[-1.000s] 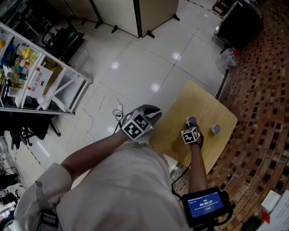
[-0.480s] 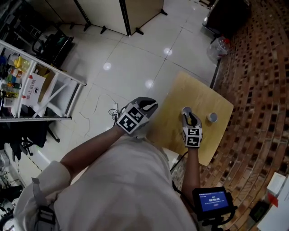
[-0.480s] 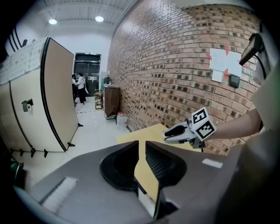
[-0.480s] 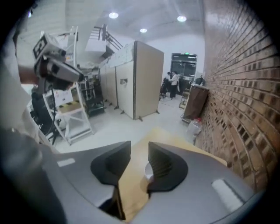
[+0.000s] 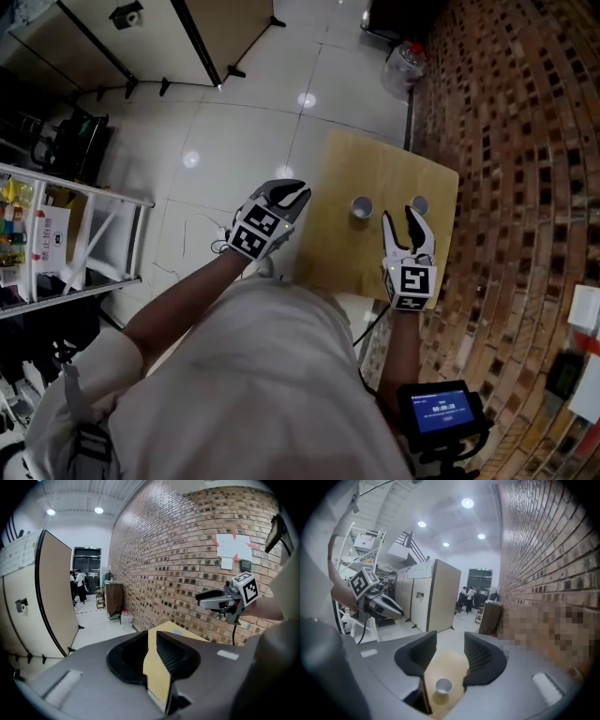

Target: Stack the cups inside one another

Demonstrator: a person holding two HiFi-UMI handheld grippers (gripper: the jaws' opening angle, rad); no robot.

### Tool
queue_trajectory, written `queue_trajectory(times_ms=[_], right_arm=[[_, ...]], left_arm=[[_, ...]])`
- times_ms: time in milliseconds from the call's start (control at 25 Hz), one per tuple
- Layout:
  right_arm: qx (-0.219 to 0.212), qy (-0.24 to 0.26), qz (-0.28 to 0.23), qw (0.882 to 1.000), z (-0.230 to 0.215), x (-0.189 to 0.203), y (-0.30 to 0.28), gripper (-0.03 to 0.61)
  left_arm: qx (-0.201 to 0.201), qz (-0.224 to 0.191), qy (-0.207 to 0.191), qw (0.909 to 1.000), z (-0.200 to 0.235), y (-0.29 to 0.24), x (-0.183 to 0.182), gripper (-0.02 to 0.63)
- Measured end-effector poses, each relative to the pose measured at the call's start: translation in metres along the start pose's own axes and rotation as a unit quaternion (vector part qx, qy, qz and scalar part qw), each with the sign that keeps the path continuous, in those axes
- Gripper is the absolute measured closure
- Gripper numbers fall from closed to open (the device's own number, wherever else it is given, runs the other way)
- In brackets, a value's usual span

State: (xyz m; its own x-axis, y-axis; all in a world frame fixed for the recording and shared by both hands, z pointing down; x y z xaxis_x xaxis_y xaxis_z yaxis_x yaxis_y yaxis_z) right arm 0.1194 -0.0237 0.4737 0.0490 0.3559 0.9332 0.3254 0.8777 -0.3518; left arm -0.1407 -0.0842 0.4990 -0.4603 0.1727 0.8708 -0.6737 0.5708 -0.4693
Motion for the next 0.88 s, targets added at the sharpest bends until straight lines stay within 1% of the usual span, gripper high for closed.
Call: queue_trajectory(times_ms=[80, 160, 240, 320, 440, 560, 680, 760, 880], right_arm=[[0.021, 0.005, -0.021, 1.0, -0.007, -0.005, 0.015, 0.396], [0.051, 0.01, -0.043, 0.998, -0.016, -0.006, 0.031, 0.364], [0.086, 0.018, -0.061, 0.994, -0.025, 0.001, 0.05, 0.36], [0.114, 0.018, -0.067, 0.991, -0.034, 0.012, 0.067, 0.36], [0.146, -0.002, -0.051, 0.988, -0.045, 0.034, 0.079, 0.36], [0.171, -0.025, -0.031, 0.984, -0.053, 0.056, 0.084, 0.361], [0.184, -0.041, -0.014, 0.982, -0.06, 0.075, 0.084, 0.364], [0.19, -0.051, -0.001, 0.98, -0.061, 0.085, 0.086, 0.364], [0.193, -0.058, -0.001, 0.98, -0.059, 0.087, 0.09, 0.365]], left_arm=[[-0.006, -0.014, -0.002, 0.9999, 0.003, -0.005, -0.006, 0.537], [-0.008, -0.026, -0.005, 0.9996, 0.005, -0.011, -0.01, 0.537], [-0.003, -0.033, -0.003, 0.9995, 0.001, -0.014, -0.011, 0.537], [0.007, -0.034, 0.001, 0.9994, -0.002, -0.016, -0.008, 0.537], [0.02, -0.033, 0.002, 0.9992, -0.003, -0.019, -0.005, 0.545], [0.024, -0.03, -0.001, 0.9993, -0.004, -0.022, -0.001, 0.552], [0.027, -0.024, -0.005, 0.9993, -0.004, -0.027, 0.007, 0.554], [0.035, -0.011, -0.003, 0.9993, -0.007, -0.028, 0.019, 0.552], [0.043, 0.01, 0.007, 0.999, -0.009, -0.026, 0.036, 0.554]])
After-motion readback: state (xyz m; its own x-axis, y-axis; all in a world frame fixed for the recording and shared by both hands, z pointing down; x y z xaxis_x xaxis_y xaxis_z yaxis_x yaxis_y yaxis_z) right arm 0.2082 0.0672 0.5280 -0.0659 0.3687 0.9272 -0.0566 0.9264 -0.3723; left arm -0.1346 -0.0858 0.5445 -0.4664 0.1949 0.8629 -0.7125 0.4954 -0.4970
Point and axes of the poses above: the fingertips, and each gripper's own axes: y backward along the fingers, z to its left, x out of its underside, the point moved 8 cm from there along y, backward along the fingers, and after that the axes turned 14 degrees about -y, right-handed, at the moved point
